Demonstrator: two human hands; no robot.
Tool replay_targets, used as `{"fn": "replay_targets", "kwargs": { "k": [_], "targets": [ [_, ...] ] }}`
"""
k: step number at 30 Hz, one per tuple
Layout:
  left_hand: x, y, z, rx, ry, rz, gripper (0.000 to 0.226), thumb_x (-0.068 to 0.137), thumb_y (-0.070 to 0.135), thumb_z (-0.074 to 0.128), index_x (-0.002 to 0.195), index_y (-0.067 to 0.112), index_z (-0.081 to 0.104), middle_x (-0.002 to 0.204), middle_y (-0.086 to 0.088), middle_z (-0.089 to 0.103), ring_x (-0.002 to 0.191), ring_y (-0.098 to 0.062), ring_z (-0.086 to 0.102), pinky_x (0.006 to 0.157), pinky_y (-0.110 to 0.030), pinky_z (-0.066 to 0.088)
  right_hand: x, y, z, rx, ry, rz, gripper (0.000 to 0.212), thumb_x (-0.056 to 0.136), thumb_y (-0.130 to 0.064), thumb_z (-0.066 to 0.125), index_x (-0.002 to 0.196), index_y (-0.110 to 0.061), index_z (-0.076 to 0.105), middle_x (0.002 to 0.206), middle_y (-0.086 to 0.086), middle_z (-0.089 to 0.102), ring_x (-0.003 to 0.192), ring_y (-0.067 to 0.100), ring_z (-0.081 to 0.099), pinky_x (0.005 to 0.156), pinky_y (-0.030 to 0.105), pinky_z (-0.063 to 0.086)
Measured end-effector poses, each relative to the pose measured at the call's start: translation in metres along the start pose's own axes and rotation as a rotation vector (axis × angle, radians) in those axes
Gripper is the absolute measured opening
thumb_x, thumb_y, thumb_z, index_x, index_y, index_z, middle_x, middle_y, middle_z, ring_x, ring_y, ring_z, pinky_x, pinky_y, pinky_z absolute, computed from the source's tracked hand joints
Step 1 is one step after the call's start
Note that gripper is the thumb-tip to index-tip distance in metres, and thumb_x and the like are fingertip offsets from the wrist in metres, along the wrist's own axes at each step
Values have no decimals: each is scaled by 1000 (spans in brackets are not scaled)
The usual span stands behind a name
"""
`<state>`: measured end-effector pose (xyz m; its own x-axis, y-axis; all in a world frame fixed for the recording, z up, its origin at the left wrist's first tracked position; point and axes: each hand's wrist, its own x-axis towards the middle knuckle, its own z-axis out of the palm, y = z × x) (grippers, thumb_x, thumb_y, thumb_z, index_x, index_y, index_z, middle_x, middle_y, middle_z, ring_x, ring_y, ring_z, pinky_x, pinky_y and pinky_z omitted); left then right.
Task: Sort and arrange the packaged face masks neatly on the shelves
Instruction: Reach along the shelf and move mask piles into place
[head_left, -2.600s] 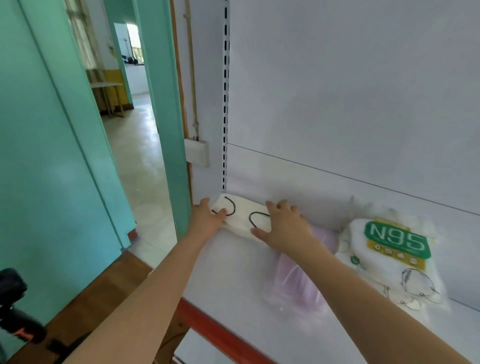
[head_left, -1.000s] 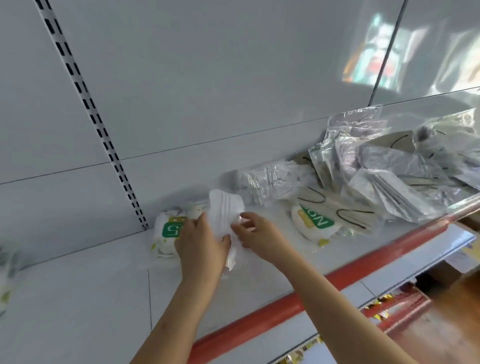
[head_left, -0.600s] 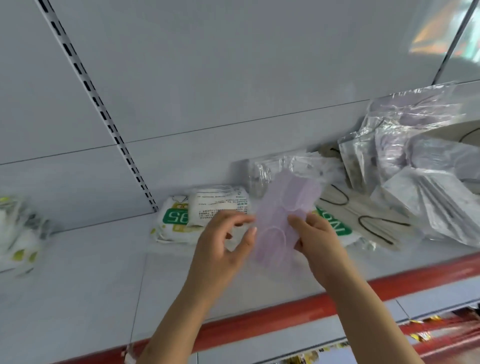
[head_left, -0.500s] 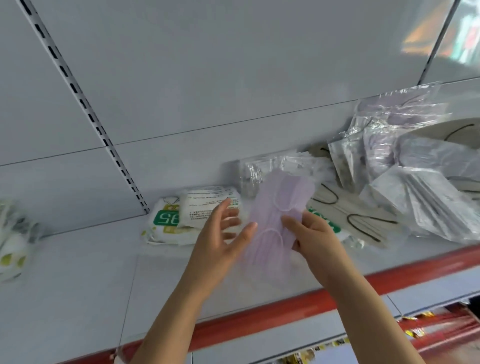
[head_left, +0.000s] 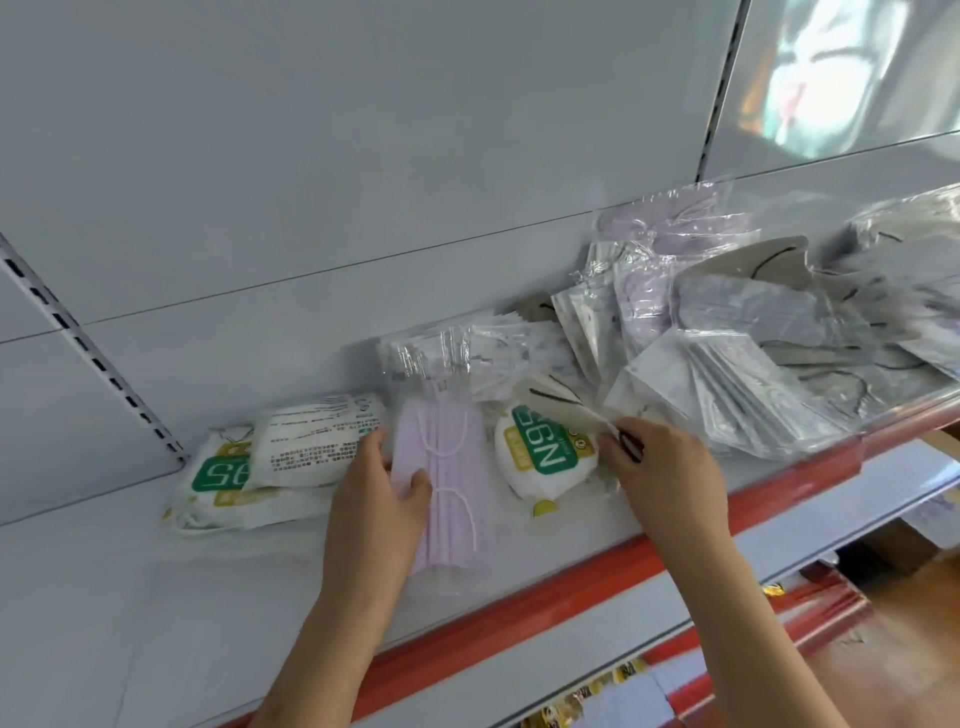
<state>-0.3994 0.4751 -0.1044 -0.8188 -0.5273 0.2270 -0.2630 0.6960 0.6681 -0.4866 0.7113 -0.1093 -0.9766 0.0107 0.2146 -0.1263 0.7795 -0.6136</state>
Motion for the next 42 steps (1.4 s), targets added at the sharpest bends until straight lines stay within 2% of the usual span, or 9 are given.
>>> {"fn": "replay_targets", "kwargs": {
  "k": [4,7,11,15,19,25,31,37,42],
  "targets": [
    [-9,32,6,-80,85,226,45,91,35,69,130,14,60,124,-4,61,113,-19,60,95,-34,53,-13,-21,-1,129,192,-12,20,97,-37,58,95,-24,74,75,-7,64,61,11,50,50,20,37],
    [-8,73,16,-639,-501,-98,55,87,68,59,113,21,71,110,-4,76,103,-15,72,95,-32,56,-21,-38,5,222,42,-228,21,97,-43,55,108,-32,71,104,-16,68,85,7,63,64,26,51],
    [10,79,36,-784,-279,-375,37,85,42,70,103,9,72,91,-14,78,86,-28,75,86,-47,60,-15,-30,4,276,-244,-428,35,101,-44,50,127,-29,68,137,-14,60,128,2,52,105,28,46],
    [20,71,42,-869,-270,-436,12,91,23,70,103,19,70,97,-2,78,92,-18,72,78,-32,53,24,25,-29,61,248,-175,36,97,-31,59,131,-19,63,139,-1,59,129,23,52,108,44,43],
    [21,65,45,-827,-298,-375,12,95,16,66,106,18,71,90,1,79,82,-12,74,65,-24,52,64,74,-61,-189,73,259,82,90,-59,57,155,-18,28,160,13,30,146,36,27,117,49,24],
    [42,49,37,-474,-160,-210,23,91,22,71,113,15,64,99,0,71,93,-23,66,77,-35,51,75,82,-62,-235,107,282,41,95,-43,58,128,-20,62,111,12,67,103,35,60,81,39,45],
    [31,60,43,7,208,109,62,81,9,76,134,-6,49,127,-26,54,120,-42,47,99,-51,38,65,74,-63,-148,295,226,24,100,-29,50,94,-16,70,64,-2,50,64,26,49,54,30,32],
    [5,129,68,-584,-620,144,48,92,55,63,134,31,59,127,14,67,111,8,63,96,-16,50,25,18,-42,15,460,-4,17,97,-32,60,100,-20,72,56,-14,48,51,15,47,44,19,24],
    [10,149,93,-1000,-478,-217,47,87,44,74,119,11,65,104,-8,78,94,-19,76,85,-37,59,3,-4,-14,217,98,-408,41,95,-36,46,130,-25,64,131,-10,65,126,9,57,95,27,51]
  ]
}}
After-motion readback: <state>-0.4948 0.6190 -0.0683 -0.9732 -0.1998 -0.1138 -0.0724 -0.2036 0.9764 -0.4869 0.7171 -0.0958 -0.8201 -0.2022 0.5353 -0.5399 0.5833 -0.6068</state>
